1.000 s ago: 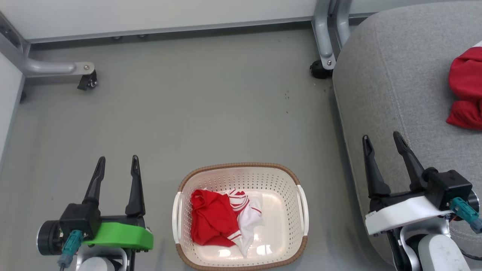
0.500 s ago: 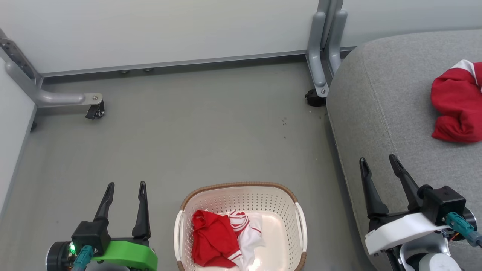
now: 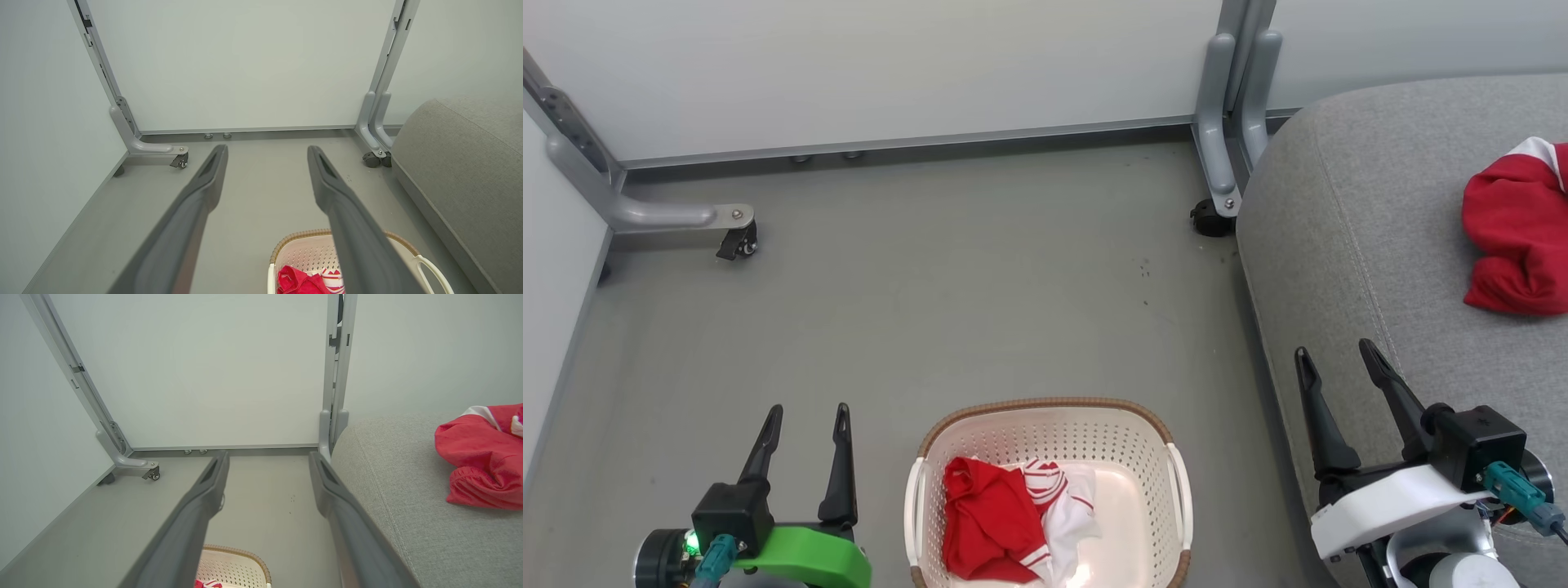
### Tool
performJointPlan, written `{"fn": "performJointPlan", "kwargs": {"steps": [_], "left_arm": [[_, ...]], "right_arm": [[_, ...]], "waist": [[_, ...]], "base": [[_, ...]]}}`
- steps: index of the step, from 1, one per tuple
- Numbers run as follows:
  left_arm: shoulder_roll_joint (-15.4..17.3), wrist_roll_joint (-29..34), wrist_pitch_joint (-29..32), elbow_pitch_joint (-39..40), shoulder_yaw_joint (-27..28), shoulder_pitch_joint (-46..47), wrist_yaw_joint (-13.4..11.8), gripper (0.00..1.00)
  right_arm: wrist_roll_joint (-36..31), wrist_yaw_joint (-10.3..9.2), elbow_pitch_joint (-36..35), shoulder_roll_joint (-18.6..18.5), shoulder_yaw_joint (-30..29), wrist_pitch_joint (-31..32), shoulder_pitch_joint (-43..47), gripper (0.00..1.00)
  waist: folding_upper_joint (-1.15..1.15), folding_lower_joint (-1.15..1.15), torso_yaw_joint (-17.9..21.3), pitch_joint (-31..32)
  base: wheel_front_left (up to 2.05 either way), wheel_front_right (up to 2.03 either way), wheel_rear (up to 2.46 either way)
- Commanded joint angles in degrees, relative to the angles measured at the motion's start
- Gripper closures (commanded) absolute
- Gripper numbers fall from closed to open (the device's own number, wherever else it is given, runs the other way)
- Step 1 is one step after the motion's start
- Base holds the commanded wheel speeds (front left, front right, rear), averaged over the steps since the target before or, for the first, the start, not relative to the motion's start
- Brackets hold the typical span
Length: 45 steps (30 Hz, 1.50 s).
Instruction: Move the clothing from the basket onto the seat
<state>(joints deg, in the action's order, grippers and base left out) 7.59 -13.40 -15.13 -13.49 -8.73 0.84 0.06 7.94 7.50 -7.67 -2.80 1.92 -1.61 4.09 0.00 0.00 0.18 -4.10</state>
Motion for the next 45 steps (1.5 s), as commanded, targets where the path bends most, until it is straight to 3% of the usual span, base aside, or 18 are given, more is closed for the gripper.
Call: {"fn": "performJointPlan", "kwargs": {"steps": [1, 20, 34, 45], "left_arm": [[-0.3, 0.5, 0.0, -0.3, 0.3, 1.0, 0.3, 0.0], [-1.3, 2.5, 0.0, -1.1, -0.8, 3.8, 1.4, 0.0], [-4.2, 7.5, 1.5, -13.8, -13.3, 18.3, 3.5, 0.0], [-4.5, 5.3, 4.6, -27.9, -25.1, 30.0, 3.5, 0.0]], "right_arm": [[-0.2, -0.02, -0.3, -0.2, -0.1, 0.0, -0.5, 0.0], [-0.2, -0.02, -1.3, -0.2, -0.4, 0.1, -1.8, 0.0], [-1.4, -0.02, -5.2, -0.2, 1.2, -0.7, -7.8, 0.0], [-0.8, -0.02, -6.6, -0.2, 2.2, -3.4, -13.5, 0.0]], "waist": [[0.0, 0.0, -0.1, -0.1], [0.0, 0.0, -0.5, -2.1], [0.0, 0.0, 1.8, -14.5], [0.0, 0.0, 5.7, -26.5]], "base": [[0.0, 0.0, 0.0], [0.0, 0.0, 0.0], [0.0, 0.0, 0.0], [0.0, 0.0, 0.0]]}}
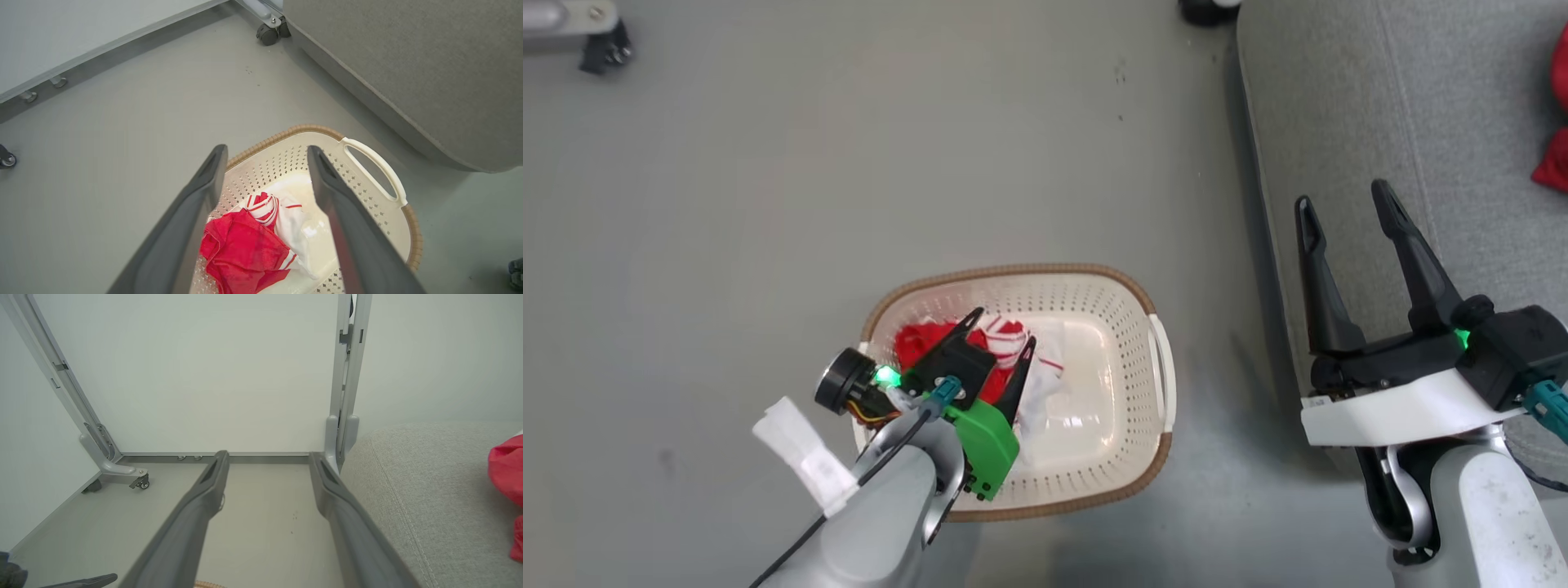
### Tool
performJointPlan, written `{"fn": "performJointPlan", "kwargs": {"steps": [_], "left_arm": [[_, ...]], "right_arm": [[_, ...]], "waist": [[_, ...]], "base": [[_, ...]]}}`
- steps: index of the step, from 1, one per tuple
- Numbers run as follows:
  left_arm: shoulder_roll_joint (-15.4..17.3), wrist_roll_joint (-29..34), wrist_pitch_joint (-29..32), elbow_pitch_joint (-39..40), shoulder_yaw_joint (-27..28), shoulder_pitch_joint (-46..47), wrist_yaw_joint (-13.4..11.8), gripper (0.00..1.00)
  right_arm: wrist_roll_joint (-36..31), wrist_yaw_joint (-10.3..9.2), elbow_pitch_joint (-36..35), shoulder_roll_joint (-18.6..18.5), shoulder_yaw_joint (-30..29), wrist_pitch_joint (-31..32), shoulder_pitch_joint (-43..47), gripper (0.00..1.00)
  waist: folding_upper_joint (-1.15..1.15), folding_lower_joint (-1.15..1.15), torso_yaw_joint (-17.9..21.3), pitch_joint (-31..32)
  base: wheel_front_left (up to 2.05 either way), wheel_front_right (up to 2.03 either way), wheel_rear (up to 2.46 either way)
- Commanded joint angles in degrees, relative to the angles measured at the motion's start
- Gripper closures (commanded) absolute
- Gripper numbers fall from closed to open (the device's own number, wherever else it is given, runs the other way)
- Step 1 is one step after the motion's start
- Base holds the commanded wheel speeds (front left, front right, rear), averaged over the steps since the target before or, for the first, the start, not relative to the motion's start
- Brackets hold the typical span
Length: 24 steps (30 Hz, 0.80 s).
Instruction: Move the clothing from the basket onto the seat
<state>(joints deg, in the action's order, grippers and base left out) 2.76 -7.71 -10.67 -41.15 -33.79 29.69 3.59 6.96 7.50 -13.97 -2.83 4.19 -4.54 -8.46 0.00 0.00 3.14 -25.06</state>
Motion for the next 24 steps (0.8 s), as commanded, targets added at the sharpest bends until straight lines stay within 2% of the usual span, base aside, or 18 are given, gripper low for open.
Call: {"fn": "performJointPlan", "kwargs": {"steps": [1, 12, 24], "left_arm": [[0.3, -0.9, 0.4, -1.4, -1.3, 2.1, -0.2, 0.0], [0.3, -5.2, 1.4, -11.7, -8.8, 11.8, -2.3, 0.0], [0.9, -7.6, -0.6, -22.6, -9.4, 21.8, -2.5, 0.0]], "right_arm": [[0.3, -0.02, -0.4, -0.1, 0.1, -0.7, -1.4, 0.0], [0.3, -0.02, -1.9, -0.1, 2.2, -3.6, -6.9, 0.0], [1.8, -0.02, -3.4, -0.1, 5.6, -7.1, -11.3, 0.0]], "waist": [[0.0, 0.0, 3.0, -6.7], [0.0, 0.0, 5.8, -19.0], [0.0, 0.0, 10.1, -30.6]], "base": [[0.0, 0.0, 0.0], [0.0, 0.0, 0.0], [0.0, 0.0, 0.0]]}}
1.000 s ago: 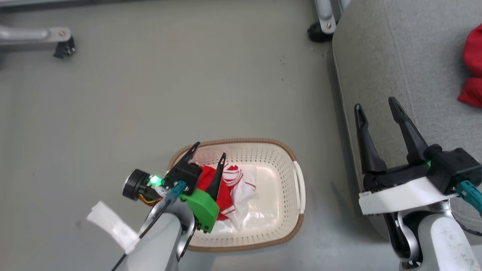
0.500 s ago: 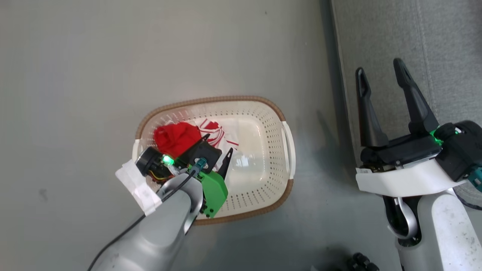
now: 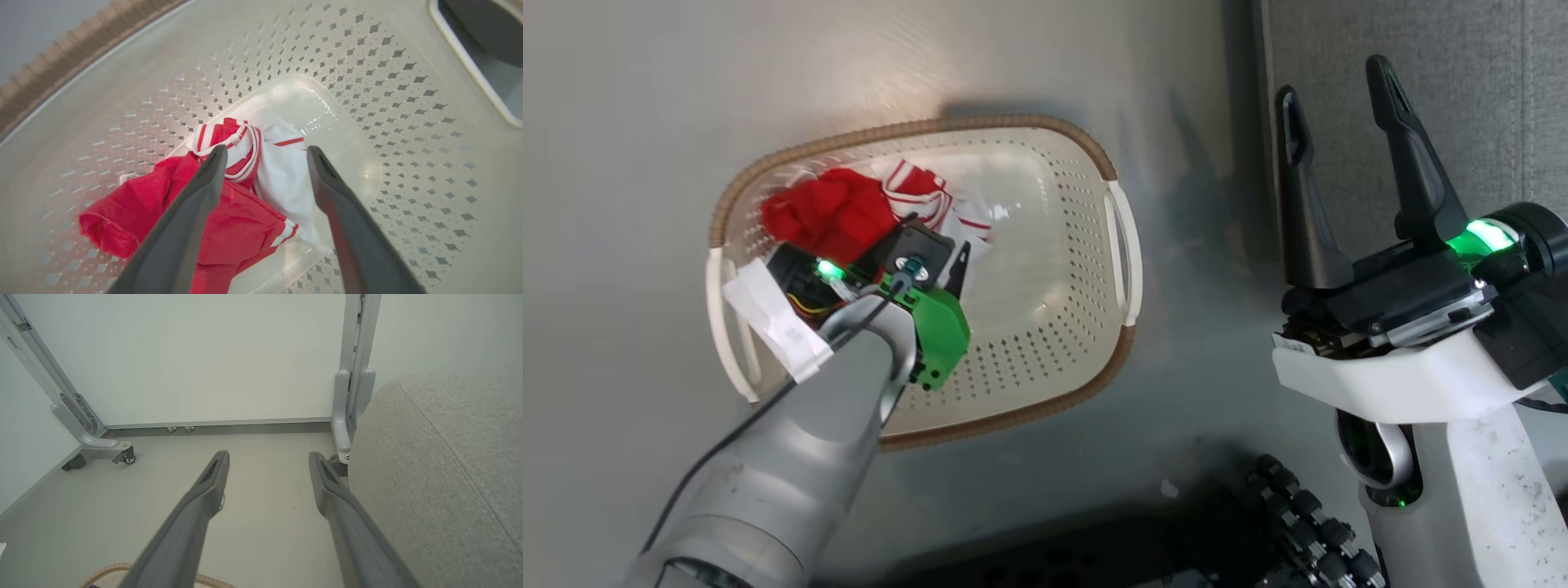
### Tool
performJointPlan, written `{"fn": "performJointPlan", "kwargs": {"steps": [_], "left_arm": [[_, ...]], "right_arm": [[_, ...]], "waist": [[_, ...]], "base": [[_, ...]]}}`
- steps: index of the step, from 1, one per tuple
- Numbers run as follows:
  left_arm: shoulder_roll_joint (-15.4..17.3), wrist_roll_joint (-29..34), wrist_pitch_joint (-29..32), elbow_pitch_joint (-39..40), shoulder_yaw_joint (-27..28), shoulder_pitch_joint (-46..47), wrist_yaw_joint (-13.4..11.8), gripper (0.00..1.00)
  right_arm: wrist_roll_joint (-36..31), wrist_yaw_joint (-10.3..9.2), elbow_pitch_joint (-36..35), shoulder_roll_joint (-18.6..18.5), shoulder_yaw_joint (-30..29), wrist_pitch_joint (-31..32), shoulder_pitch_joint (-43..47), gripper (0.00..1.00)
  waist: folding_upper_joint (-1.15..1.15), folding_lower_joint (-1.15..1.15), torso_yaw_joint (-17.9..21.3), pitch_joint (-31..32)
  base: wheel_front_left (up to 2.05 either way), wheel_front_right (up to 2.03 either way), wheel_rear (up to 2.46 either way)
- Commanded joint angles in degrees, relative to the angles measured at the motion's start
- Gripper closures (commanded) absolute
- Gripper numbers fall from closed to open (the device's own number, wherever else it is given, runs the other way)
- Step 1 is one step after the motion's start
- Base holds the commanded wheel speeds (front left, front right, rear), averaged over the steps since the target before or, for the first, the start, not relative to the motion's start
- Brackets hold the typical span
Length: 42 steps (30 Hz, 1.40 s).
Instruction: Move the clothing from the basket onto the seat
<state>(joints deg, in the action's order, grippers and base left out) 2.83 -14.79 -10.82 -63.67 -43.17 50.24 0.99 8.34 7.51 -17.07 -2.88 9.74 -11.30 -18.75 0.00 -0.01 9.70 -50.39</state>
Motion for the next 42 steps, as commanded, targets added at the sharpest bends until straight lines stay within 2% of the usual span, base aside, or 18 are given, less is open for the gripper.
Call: {"fn": "performJointPlan", "kwargs": {"steps": [1, 11, 14, 29, 30, 31, 32, 38, 42], "left_arm": [[1.2, -0.5, -0.4, -1.0, 0.1, 2.1, 0.2, 0.0], [5.4, -0.9, -0.9, -6.5, 0.5, 6.8, -0.1, 0.0], [5.7, -0.8, -0.3, -7.3, 0.1, 7.2, 0.0, 0.0], [7.4, 0.7, 9.9, -10.2, -3.4, 8.3, 1.7, 0.0], [7.5, 0.7, 10.5, -10.3, -3.7, 8.2, 1.7, 0.32], [7.7, 1.0, 11.0, -10.3, -4.0, 8.2, 1.7, 0.73], [7.8, 1.0, 11.8, -10.4, -4.2, 8.2, 1.6, 1.0], [8.2, 1.8, 12.1, -10.5, -5.5, 8.8, 1.0, 1.0], [8.3, 1.2, 9.9, -10.3, -5.4, 9.4, 0.9, 1.0]], "right_arm": [[0.6, -0.03, -0.4, 0.0, 0.4, -0.6, -1.2, 0.0], [3.9, -0.04, 1.3, 0.0, 2.9, -3.1, -2.6, 0.0], [4.3, -0.03, 1.8, 0.0, 3.1, -3.5, -2.1, 0.0], [4.9, -0.04, 1.1, 0.0, 3.3, -3.8, 0.6, 0.0], [4.8, -0.04, 1.0, 0.0, 3.2, -3.8, 0.8, 0.0], [4.8, -0.03, 0.9, 0.0, 3.1, -3.8, 1.0, 0.0], [4.6, -0.03, 0.7, 0.0, 3.1, -3.9, 1.0, 0.0], [4.1, -0.03, -0.2, 0.0, 2.6, -3.9, 1.4, 0.0], [4.1, -0.03, -0.2, 0.0, 2.8, -3.9, 0.5, 0.0]], "waist": [[0.0, 0.01, 4.0, -6.1], [0.0, 0.01, 8.2, -10.2], [0.0, 0.01, 8.4, -10.4], [0.0, 0.01, 9.1, -11.2], [0.0, 0.01, 9.1, -11.3], [0.0, 0.01, 9.2, -11.3], [0.0, 0.01, 9.2, -11.3], [0.0, 0.01, 9.3, -11.1], [0.0, 0.01, 9.3, -10.7]], "base": [[0.0, 0.0, 0.0], [0.0, 0.0, 0.0], [0.0, 0.0, 0.0], [0.0, 0.0, 0.0], [0.0, 0.0, 0.0], [0.0, 0.0, 0.0], [0.0, 0.0, 0.0], [0.0, 0.0, 0.0], [0.0, 0.0, 0.0]]}}
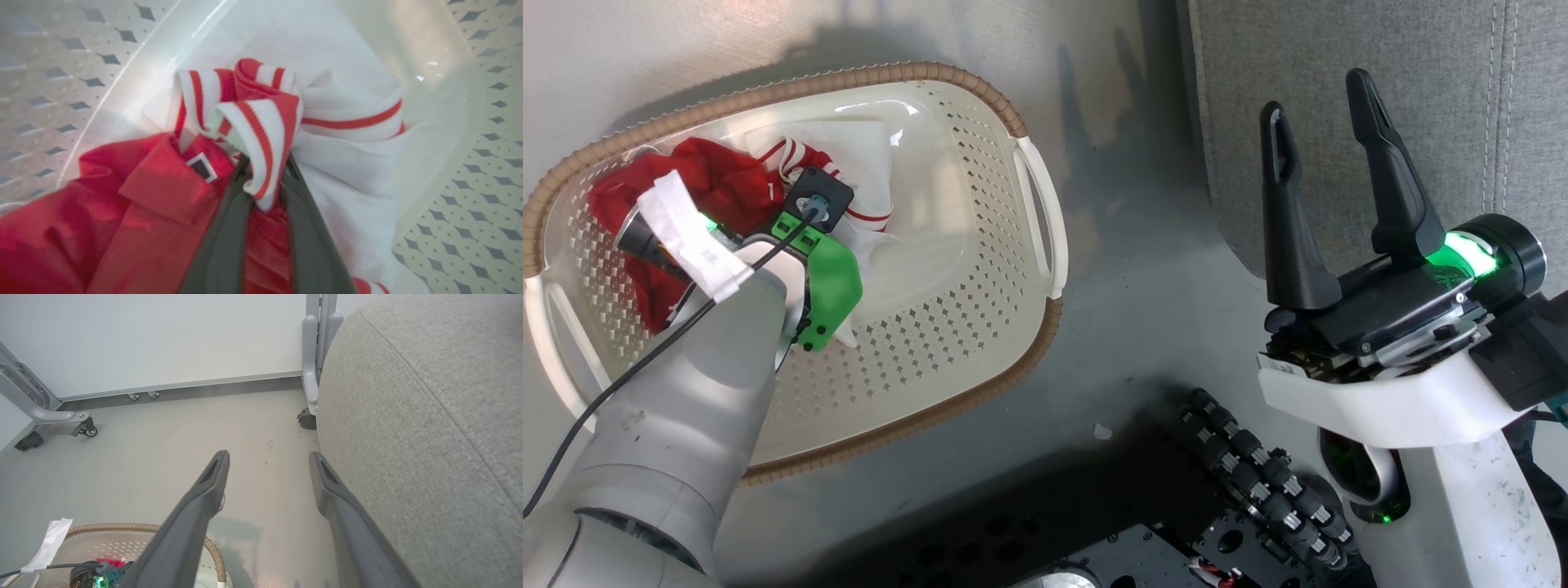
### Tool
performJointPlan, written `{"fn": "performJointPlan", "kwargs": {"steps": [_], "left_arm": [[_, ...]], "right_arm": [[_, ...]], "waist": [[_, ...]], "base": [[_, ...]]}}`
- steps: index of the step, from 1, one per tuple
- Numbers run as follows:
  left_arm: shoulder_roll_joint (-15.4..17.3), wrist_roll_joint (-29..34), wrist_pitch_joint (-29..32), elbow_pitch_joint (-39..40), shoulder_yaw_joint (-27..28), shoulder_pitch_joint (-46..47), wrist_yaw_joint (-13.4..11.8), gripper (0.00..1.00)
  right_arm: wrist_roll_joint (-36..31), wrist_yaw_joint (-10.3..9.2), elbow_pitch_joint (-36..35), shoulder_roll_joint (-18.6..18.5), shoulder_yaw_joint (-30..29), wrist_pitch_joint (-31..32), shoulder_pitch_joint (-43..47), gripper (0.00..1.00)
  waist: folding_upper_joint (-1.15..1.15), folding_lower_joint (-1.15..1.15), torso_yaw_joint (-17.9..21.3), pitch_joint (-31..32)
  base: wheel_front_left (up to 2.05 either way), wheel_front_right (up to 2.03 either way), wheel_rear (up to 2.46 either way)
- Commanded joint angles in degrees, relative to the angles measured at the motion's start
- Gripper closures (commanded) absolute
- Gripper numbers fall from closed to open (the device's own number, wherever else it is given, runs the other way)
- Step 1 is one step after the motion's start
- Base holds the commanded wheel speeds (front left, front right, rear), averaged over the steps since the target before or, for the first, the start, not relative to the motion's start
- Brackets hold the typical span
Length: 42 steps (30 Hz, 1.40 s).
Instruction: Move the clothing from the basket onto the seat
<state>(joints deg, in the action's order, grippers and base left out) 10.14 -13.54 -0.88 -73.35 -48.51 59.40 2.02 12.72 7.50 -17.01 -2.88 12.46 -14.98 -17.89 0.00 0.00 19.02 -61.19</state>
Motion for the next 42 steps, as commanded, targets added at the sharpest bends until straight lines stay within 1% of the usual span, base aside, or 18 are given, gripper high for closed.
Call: {"fn": "performJointPlan", "kwargs": {"steps": [1, 6, 8, 15, 24, 29, 42], "left_arm": [[1.0, -0.4, -0.7, -0.5, 0.1, 0.4, -0.1, 1.0], [1.1, -1.8, -5.5, 0.3, 1.1, 0.2, -0.2, 1.0], [0.5, -2.5, -7.3, 0.6, 1.4, -0.6, -0.2, 1.0], [-2.7, -4.6, -12.6, 2.5, 2.4, -3.8, 0.3, 1.0], [-5.6, -7.7, -14.3, 8.2, 4.3, -9.5, -0.6, 1.0], [-5.8, -9.0, -14.4, 16.4, 6.3, -13.6, -2.0, 1.0], [-0.8, -8.2, -14.4, 41.3, 12.4, -24.1, -5.8, 1.0]], "right_arm": [[-0.3, -0.02, -0.1, 0.0, 0.1, -0.2, -0.7, 0.0], [-0.3, -0.03, 1.0, -0.1, 1.2, -0.3, -2.7, 0.0], [-0.5, -0.03, 1.6, -0.1, 1.2, -0.3, -3.5, 0.0], [-2.0, -0.03, 4.1, -0.1, -0.2, -0.3, -2.7, 0.0], [-3.2, -0.02, 6.6, -0.1, -2.7, 0.8, -0.2, 0.0], [-3.6, -0.02, 6.9, -0.1, -4.0, 2.4, 1.8, 0.0], [-4.3, -0.02, 6.6, -0.1, -6.3, 6.4, 6.9, 0.0]], "waist": [[0.0, 0.0, 0.0, 0.3], [0.0, 0.0, 0.3, 1.4], [0.0, 0.0, -0.1, 2.7], [0.0, 0.0, -3.9, 9.4], [0.0, 0.0, -8.4, 19.3], [0.0, 0.0, -10.4, 24.3], [0.0, 0.0, -14.2, 34.2]], "base": [[0.0, 0.0, 0.0], [0.0, 0.0, 0.0], [0.0, 0.0, 0.0], [0.0, 0.0, 0.0], [0.0, 0.0, 0.0], [0.0, 0.0, 0.0], [0.0, 0.0, 0.0]]}}
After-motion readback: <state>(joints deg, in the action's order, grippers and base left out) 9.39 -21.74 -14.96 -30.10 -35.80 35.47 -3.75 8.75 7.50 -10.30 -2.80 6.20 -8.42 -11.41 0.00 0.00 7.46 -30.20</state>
